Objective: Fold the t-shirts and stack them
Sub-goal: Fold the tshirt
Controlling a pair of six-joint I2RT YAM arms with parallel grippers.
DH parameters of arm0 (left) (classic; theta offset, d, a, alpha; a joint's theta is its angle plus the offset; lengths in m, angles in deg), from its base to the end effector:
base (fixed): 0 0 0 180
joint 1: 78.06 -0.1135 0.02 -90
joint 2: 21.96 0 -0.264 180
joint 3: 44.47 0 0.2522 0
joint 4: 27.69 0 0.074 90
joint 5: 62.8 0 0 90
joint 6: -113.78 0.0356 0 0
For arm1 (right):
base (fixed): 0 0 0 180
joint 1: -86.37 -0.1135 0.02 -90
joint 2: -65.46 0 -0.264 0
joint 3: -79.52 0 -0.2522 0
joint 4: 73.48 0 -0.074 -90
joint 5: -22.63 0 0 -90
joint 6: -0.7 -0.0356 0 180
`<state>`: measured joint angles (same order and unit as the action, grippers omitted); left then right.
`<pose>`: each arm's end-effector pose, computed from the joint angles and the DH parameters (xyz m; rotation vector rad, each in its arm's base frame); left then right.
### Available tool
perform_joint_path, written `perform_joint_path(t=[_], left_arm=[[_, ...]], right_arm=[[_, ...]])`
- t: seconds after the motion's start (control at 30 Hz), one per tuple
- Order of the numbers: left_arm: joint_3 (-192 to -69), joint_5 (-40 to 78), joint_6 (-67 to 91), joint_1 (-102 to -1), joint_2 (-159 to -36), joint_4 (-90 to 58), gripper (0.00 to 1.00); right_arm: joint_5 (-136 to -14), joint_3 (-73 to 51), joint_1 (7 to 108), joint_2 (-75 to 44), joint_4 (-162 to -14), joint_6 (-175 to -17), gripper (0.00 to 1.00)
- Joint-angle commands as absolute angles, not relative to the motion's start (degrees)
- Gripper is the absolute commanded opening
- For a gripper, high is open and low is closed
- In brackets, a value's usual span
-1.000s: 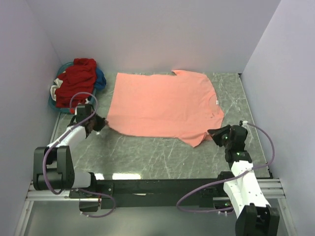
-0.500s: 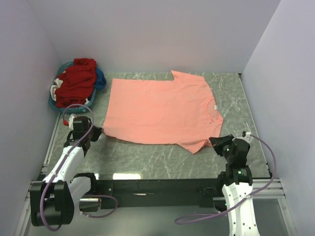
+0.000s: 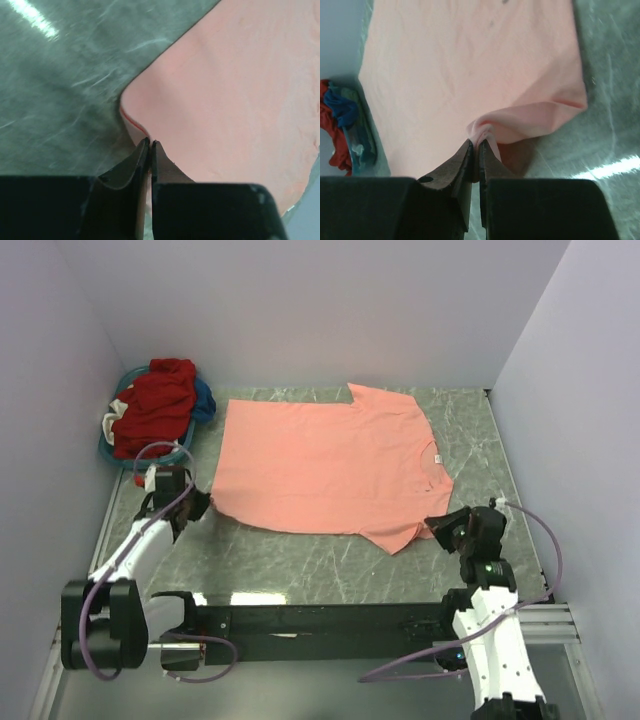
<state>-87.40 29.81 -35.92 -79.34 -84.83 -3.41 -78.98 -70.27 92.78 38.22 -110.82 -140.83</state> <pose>0.2151 0.0064 0.1860 -1.2304 2.0445 -0.4442 0.1270 -0.0071 0.1859 0.9763 2.0105 0.6613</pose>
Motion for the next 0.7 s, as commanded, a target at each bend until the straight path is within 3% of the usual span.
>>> perform_joint_path(t=[0.0,0.4,0.67], left_arm=[[-96.3,32.9,-35.7,-76.1,-90.5,-4.7,0.09],[-112.6,36.9,-34.0,-74.3,-110.0,0.5,0.10],[-116.6,37.1,-33.6,-74.3,-114.8,0.5,0.09]], right_arm=[[-77.3,-63.8,93.2,32.7,-103.0,-139.1,0.09],[-78.2,-50.3,93.1,6.2,-94.8,-136.4,0.05],[-78.4,-43.6,93.2,-2.2,-94.3,-134.4,0.03]])
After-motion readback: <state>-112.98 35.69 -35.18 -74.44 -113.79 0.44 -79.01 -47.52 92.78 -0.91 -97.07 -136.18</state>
